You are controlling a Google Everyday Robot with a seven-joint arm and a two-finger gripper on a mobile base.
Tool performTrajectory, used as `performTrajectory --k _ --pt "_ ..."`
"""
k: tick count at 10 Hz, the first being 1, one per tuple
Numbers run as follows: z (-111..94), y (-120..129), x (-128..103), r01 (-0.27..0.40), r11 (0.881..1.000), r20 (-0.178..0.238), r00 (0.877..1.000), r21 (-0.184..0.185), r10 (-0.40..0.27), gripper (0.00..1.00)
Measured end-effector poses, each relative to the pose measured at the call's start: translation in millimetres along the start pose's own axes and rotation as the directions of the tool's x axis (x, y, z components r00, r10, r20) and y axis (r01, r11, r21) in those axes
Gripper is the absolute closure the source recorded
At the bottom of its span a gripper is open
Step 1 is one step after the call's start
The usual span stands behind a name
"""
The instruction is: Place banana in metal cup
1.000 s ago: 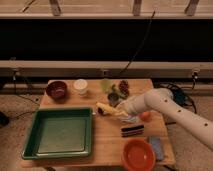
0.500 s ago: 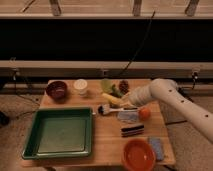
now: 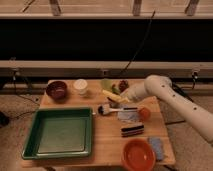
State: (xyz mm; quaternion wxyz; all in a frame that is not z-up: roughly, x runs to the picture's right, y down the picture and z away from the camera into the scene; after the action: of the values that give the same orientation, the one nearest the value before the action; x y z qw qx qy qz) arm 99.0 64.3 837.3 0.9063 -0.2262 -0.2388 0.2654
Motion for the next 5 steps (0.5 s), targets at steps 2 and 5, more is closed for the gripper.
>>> performTrajectory --k 2,5 --pt "1.7 -5.9 -2.7 -0.005 1.000 0.000 1.000 0.016 0.005 0.70" --pt "2.4 -11.0 -8.4 -0.002 1.000 -0.004 1.000 0.027 0.002 0.40"
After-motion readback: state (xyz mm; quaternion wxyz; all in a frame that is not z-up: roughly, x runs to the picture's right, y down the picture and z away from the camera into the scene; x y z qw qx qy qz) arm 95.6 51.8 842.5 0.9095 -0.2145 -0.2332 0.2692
